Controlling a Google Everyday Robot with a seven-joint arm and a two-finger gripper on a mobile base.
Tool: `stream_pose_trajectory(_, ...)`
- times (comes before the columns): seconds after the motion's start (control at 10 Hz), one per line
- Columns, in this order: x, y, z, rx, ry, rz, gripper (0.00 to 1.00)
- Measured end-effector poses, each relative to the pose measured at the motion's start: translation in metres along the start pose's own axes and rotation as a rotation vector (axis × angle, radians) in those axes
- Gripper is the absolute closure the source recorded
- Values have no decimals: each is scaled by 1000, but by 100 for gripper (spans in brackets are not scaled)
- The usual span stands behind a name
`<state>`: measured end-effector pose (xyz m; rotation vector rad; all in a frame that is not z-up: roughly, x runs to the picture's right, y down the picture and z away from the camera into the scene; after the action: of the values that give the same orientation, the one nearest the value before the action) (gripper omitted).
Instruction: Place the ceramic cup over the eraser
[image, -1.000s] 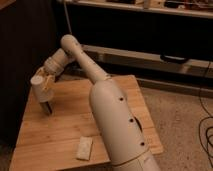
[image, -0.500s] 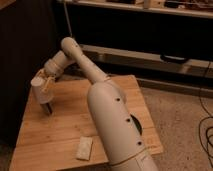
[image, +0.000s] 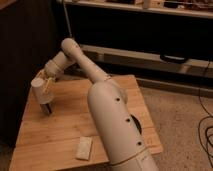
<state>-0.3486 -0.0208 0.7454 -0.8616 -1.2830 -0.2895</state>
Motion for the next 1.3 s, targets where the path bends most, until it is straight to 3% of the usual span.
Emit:
stream_pose_trajectory(0.3, -1, 4, 8, -10, -2, -3, 100)
stream_pose_trajectory(1.3, 6, 9, 13, 9, 11, -4, 100)
